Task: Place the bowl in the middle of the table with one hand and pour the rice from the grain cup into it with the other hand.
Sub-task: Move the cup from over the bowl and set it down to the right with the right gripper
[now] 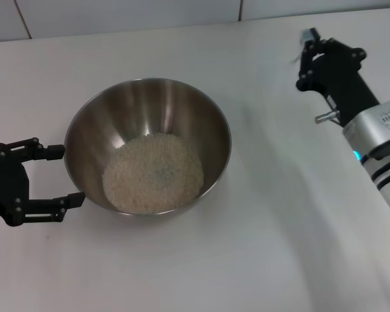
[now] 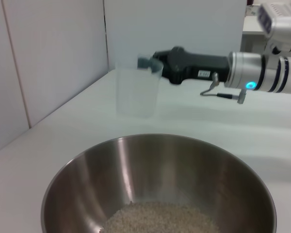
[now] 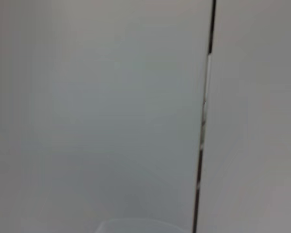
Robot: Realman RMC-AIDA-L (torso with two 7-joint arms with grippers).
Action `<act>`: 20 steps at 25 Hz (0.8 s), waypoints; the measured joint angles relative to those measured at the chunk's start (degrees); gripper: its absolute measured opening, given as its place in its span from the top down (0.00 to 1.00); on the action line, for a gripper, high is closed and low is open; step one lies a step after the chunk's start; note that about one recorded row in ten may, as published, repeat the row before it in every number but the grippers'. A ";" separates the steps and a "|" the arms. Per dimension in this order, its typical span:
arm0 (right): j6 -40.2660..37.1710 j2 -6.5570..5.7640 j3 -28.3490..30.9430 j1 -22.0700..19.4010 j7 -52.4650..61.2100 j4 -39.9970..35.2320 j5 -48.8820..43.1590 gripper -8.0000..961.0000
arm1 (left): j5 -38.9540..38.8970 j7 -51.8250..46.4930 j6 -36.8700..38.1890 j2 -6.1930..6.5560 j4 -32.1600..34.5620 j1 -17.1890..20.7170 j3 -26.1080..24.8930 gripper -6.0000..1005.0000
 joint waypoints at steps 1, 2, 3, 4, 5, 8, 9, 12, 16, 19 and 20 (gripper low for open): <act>1.99 -0.07 -0.16 0.48 0.11 -0.10 -0.10 0.98 | 0.00 -0.02 -0.01 0.00 0.00 -0.02 0.00 0.14; 5.71 -0.24 -0.55 1.53 0.30 -0.47 -0.38 0.98 | 0.00 -0.03 0.00 0.00 -0.04 -0.08 0.00 0.14; 5.71 -0.24 -0.55 1.53 0.30 -0.47 -0.38 0.98 | 0.00 -0.03 0.00 0.00 -0.04 -0.08 0.00 0.14; 7.44 -0.27 -0.84 2.13 0.37 -0.82 -0.53 0.98 | 0.00 -0.03 -0.01 0.00 -0.07 -0.15 0.00 0.14; 9.70 -0.30 -1.86 3.03 0.47 -1.51 -0.77 0.98 | 0.00 -0.02 -0.04 -0.01 -0.17 -0.28 0.00 0.14; 10.88 -0.30 -3.38 3.60 0.56 -1.83 -0.83 0.97 | 0.00 0.08 -0.09 -0.07 -0.34 -0.47 0.04 0.14; 11.10 -0.31 -3.86 3.72 0.58 -1.89 -0.83 0.97 | 0.00 0.08 -0.09 -0.07 -0.34 -0.47 0.04 0.14; 12.60 -0.33 -4.24 4.02 0.65 -1.93 -0.86 0.95 | 0.00 0.18 -0.10 -0.09 -0.38 -0.47 0.35 0.14; 14.26 -0.34 -4.24 4.30 0.69 -1.93 -0.89 0.93 | 0.00 0.18 -0.33 -0.09 -0.44 -0.47 1.24 0.14; 15.72 -0.30 -4.61 4.43 0.73 -1.83 -1.26 0.92 | 0.00 0.09 -0.37 -0.09 -0.46 -0.47 1.55 0.14; 15.72 -0.30 -4.61 4.43 0.73 -1.83 -1.26 0.91 | 0.00 0.05 -0.38 -0.09 -0.46 -0.48 1.58 0.14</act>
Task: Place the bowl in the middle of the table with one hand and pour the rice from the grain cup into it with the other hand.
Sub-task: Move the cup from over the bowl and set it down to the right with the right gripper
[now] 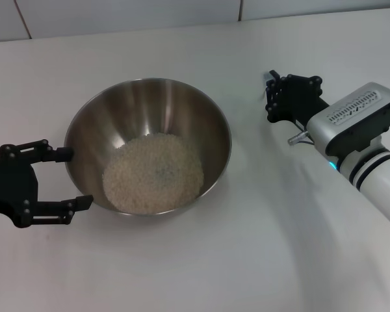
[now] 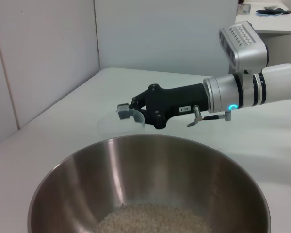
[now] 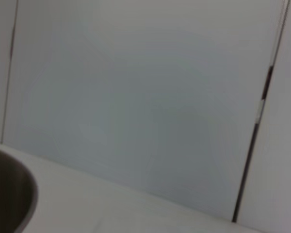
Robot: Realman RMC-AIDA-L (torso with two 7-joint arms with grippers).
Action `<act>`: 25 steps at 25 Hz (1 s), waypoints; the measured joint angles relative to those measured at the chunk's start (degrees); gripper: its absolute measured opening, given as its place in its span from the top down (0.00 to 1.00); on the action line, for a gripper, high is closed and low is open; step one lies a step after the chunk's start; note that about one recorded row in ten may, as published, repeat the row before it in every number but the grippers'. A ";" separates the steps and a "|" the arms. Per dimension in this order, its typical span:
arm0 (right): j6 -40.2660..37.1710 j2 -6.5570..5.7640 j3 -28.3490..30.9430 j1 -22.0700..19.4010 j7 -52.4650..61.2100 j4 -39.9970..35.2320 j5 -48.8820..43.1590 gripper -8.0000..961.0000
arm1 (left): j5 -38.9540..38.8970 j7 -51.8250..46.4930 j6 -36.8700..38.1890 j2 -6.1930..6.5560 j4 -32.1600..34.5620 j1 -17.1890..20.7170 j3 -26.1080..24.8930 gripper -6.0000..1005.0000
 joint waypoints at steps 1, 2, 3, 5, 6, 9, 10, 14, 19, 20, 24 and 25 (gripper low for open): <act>0.34 0.01 -0.16 0.01 0.01 0.03 -0.21 0.91 | 0.00 -0.02 -0.01 0.00 0.00 -0.02 0.00 0.14; 0.35 0.06 -0.32 -0.09 0.02 0.21 -0.41 0.91 | 0.00 -0.06 -0.01 0.00 0.00 -0.04 0.01 0.14; 0.35 0.06 -0.32 -0.09 0.02 0.21 -0.41 0.90 | 0.00 -0.14 -0.03 0.02 0.00 -0.07 0.01 0.14; -0.20 0.10 -0.40 -0.57 0.02 0.45 -0.43 0.89 | 0.00 -0.21 -0.05 0.04 0.02 -0.12 0.01 0.14; -0.20 0.10 -0.40 -0.57 0.02 0.45 -0.43 0.89 | 0.00 -0.21 -0.05 0.04 0.02 -0.12 0.01 0.14; -0.16 0.18 -0.42 -0.79 0.04 0.48 -0.43 0.87 | 0.00 -0.22 -0.05 0.06 0.07 -0.17 0.01 0.14; -0.10 0.18 -0.40 -0.92 0.04 0.55 -0.44 0.87 | 0.00 -0.23 -0.03 0.07 0.07 -0.17 0.01 0.14; -0.44 0.09 0.15 -2.35 0.09 1.84 -0.23 0.75 | 0.00 -0.25 0.06 0.14 0.08 -0.17 0.01 0.14; -0.83 -0.04 -0.52 -3.77 0.13 2.64 -0.42 0.56 | 0.00 -0.26 0.15 0.18 0.04 -0.11 0.01 0.14; -0.88 -0.04 -0.65 -4.07 0.13 2.68 -0.44 0.52 | 0.00 -0.25 0.15 0.18 0.03 -0.10 0.01 0.14; -2.46 -0.13 -0.82 -6.79 0.15 4.27 -0.44 0.37 | 0.00 -0.25 0.21 0.18 0.02 -0.05 0.00 0.14; -3.23 -0.20 -0.72 -7.68 0.15 4.61 -0.44 0.33 | 0.00 -0.25 0.23 0.18 0.02 -0.01 0.01 0.14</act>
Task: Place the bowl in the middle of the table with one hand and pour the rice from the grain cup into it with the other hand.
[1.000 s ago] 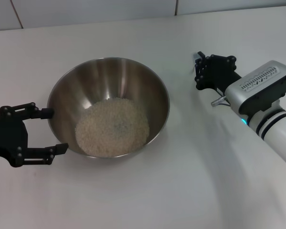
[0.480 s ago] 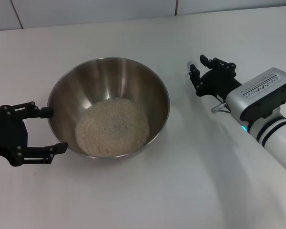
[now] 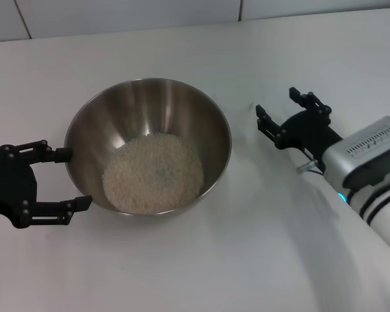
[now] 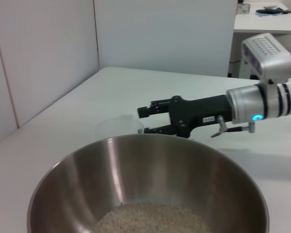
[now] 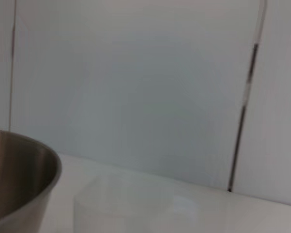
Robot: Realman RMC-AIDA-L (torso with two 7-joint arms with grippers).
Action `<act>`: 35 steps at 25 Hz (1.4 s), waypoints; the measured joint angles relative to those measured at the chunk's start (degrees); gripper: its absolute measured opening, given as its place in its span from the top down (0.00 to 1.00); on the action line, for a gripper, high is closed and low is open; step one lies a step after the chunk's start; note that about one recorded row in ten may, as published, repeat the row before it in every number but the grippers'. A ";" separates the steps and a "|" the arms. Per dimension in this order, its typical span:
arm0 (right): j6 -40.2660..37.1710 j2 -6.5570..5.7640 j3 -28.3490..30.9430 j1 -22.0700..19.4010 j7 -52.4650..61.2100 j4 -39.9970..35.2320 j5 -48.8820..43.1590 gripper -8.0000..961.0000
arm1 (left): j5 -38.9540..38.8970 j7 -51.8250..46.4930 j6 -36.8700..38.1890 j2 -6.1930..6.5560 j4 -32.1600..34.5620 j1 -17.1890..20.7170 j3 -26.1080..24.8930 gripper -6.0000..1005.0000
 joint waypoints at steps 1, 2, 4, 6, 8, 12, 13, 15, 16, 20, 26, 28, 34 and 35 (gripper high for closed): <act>-1.03 -0.04 0.13 -0.95 0.02 0.20 0.00 0.30 | 0.00 0.00 0.01 0.00 0.00 0.06 -0.01 0.14; -2.42 -0.06 0.23 -1.91 0.24 0.27 0.06 0.26 | 0.00 0.00 0.02 0.00 0.00 0.08 0.00 0.14; -6.31 -0.07 0.31 -3.80 1.91 0.04 0.20 0.23 | 0.00 0.00 0.03 0.00 0.00 0.23 -0.01 0.14; -12.53 -0.13 0.35 -5.84 5.62 -1.17 0.22 0.23 | 0.00 0.04 0.04 0.00 0.00 0.35 -0.08 0.14; -21.34 -0.17 0.28 -7.28 10.65 -3.65 0.10 0.23 | 0.00 0.10 0.04 0.00 0.00 0.40 -0.19 0.14; -38.82 -2.11 -0.55 -5.92 25.29 -12.10 -3.04 0.23 | 0.00 0.29 -0.03 0.02 0.00 0.47 -0.31 0.14; -41.63 -3.04 -0.82 -4.36 29.74 -14.86 -5.14 0.22 | 0.01 0.36 -0.08 0.04 0.00 0.51 -0.35 0.14; -44.94 -4.79 -2.48 0.21 38.53 -21.10 -10.10 0.23 | 0.00 0.48 -0.14 0.00 0.00 0.54 -0.36 0.14; -45.88 -5.31 -4.05 2.44 42.07 -24.19 -12.11 0.23 | 0.00 0.50 -0.14 -0.01 0.00 0.55 -0.38 0.14; -48.20 -4.14 -16.78 12.22 57.23 -41.54 -16.13 0.23 | 0.00 0.43 -0.14 -0.02 0.00 0.58 -0.41 0.14; -50.17 0.16 -41.77 16.00 72.87 -65.54 -14.47 0.23 | 0.00 0.07 -0.14 0.00 0.03 0.45 -0.34 0.14; -50.76 -0.03 -47.48 15.57 77.32 -69.79 -13.20 0.23 | 0.00 0.06 -0.13 0.03 0.05 0.48 -0.44 0.14; -51.00 -0.09 -61.46 14.35 88.46 -81.92 -12.93 0.23 | 0.00 0.03 -0.25 0.09 0.13 0.37 -0.47 0.14; -50.97 -0.10 -63.37 14.25 89.81 -83.12 -13.15 0.23 | 0.00 0.03 -0.25 0.09 0.13 0.37 -0.47 0.14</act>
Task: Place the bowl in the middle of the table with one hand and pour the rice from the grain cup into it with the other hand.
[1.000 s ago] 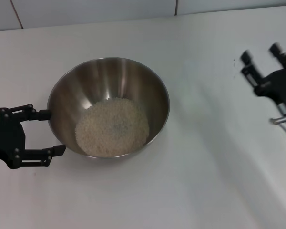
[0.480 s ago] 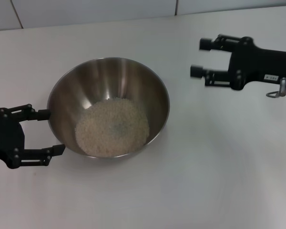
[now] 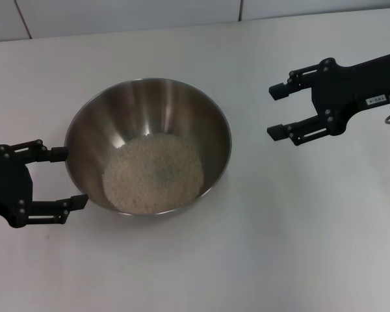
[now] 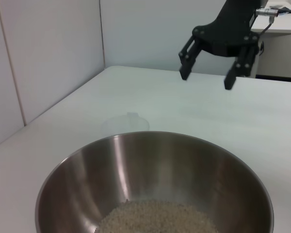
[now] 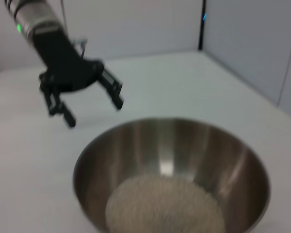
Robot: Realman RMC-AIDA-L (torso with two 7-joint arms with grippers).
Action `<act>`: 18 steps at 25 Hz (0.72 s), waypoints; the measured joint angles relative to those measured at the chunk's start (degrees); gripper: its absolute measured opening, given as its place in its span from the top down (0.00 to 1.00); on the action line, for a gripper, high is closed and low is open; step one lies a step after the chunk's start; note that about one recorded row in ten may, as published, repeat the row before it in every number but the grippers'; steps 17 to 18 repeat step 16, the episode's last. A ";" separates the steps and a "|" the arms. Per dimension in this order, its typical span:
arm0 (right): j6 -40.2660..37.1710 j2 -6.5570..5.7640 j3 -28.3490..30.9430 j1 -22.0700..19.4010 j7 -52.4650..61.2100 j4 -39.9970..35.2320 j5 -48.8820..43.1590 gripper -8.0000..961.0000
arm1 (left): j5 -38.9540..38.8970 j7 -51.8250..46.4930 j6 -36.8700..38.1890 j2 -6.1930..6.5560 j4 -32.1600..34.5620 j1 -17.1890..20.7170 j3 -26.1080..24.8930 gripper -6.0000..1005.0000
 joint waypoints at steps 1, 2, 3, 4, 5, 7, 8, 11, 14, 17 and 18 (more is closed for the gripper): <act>0.14 0.01 -1.43 -0.17 0.65 -0.87 -0.16 0.23 | 0.00 0.00 -0.03 0.00 0.01 -0.04 0.00 0.14; 0.33 0.05 -2.48 -0.28 1.06 -1.46 -0.24 0.23 | 0.00 -0.01 -0.04 0.00 0.06 -0.04 0.03 0.14; 0.52 0.12 -3.19 -0.43 1.33 -1.83 -0.24 0.23 | 0.00 -0.01 -0.04 0.00 0.06 -0.04 0.03 0.14; 0.61 0.15 -3.58 -0.44 1.60 -1.90 -0.19 0.23 | 0.00 -0.02 -0.05 0.00 0.06 -0.05 0.04 0.14; 0.64 0.17 -3.81 -0.43 1.86 -1.88 -0.11 0.23 | 0.00 -0.02 -0.05 0.00 0.06 -0.05 0.04 0.14; 0.72 0.19 -3.88 -0.42 2.19 -1.71 -0.06 0.23 | 0.00 -0.03 -0.06 -0.05 -0.09 -0.06 -0.02 0.14; 0.74 0.22 -3.93 -0.43 2.24 -1.63 -0.05 0.23 | 0.00 -0.03 -0.06 -0.05 -0.09 -0.07 -0.03 0.14; 0.82 0.28 -3.92 -0.64 2.25 -1.61 0.06 0.23 | 0.00 -0.03 -0.06 -0.07 0.04 -0.02 -0.02 0.14; 1.16 0.34 -3.90 -1.02 2.26 -1.61 0.20 0.23 | 0.00 -0.03 -0.06 -0.09 0.08 -0.16 0.13 0.14; 1.44 0.39 -3.91 -1.18 2.25 -1.62 0.27 0.23 | 0.00 -0.03 -0.05 -0.09 -0.02 -0.29 0.18 0.14; 1.44 0.39 -3.91 -1.18 2.25 -1.62 0.27 0.23 | 0.00 -0.03 -0.05 -0.09 -0.02 -0.29 0.18 0.14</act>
